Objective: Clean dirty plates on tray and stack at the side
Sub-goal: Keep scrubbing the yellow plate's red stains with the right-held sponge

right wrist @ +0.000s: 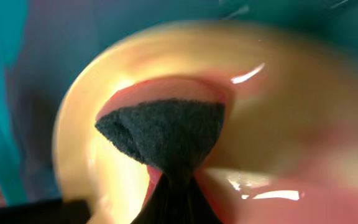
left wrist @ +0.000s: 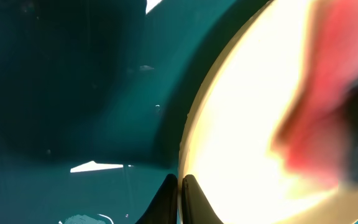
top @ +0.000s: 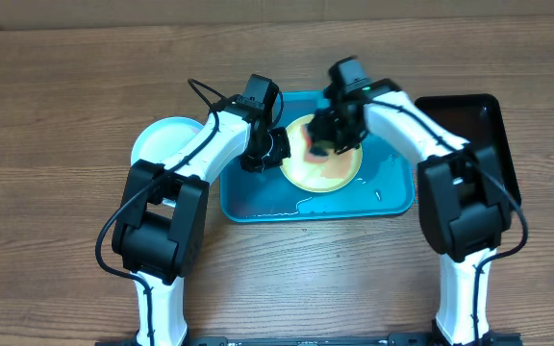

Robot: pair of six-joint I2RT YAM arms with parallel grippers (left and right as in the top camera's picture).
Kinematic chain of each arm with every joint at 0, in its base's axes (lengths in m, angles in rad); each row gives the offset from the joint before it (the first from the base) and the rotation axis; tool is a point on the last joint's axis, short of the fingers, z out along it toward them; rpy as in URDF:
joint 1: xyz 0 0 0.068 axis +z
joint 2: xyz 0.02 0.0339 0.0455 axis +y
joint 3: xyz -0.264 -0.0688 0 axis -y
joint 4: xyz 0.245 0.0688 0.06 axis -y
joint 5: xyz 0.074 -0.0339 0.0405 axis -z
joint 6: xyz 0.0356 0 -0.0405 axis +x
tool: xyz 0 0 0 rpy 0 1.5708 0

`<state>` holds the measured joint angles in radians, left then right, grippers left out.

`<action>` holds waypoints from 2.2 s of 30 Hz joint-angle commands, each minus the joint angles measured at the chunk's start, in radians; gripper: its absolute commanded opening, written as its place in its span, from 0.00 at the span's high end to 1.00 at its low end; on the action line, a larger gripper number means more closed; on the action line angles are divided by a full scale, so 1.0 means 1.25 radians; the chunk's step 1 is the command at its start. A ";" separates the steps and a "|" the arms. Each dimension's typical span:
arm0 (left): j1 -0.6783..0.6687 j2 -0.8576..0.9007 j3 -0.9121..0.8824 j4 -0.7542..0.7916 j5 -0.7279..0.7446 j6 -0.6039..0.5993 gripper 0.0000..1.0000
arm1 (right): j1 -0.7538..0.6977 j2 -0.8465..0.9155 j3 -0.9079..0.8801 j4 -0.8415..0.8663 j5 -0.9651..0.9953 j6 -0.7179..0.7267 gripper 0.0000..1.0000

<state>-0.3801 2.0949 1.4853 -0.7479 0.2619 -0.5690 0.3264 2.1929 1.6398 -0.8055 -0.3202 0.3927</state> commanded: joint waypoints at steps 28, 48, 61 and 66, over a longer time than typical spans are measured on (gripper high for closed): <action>0.000 -0.001 0.005 -0.006 -0.002 0.013 0.96 | 0.075 0.006 -0.002 -0.085 -0.003 0.033 0.96; 0.000 -0.001 0.005 -0.006 -0.006 0.013 0.96 | -0.107 0.006 -0.002 -0.155 0.161 0.111 0.96; 0.000 -0.001 0.005 -0.003 -0.009 0.014 0.96 | -0.010 0.006 -0.002 -0.289 0.010 -0.007 0.96; 0.000 -0.001 0.005 -0.003 -0.008 0.014 0.96 | 0.059 0.006 -0.002 -0.206 -0.017 0.025 0.96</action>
<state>-0.3862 2.0949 1.4857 -0.7494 0.2733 -0.5652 0.3382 2.1925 1.6489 -1.0992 -0.2848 0.4088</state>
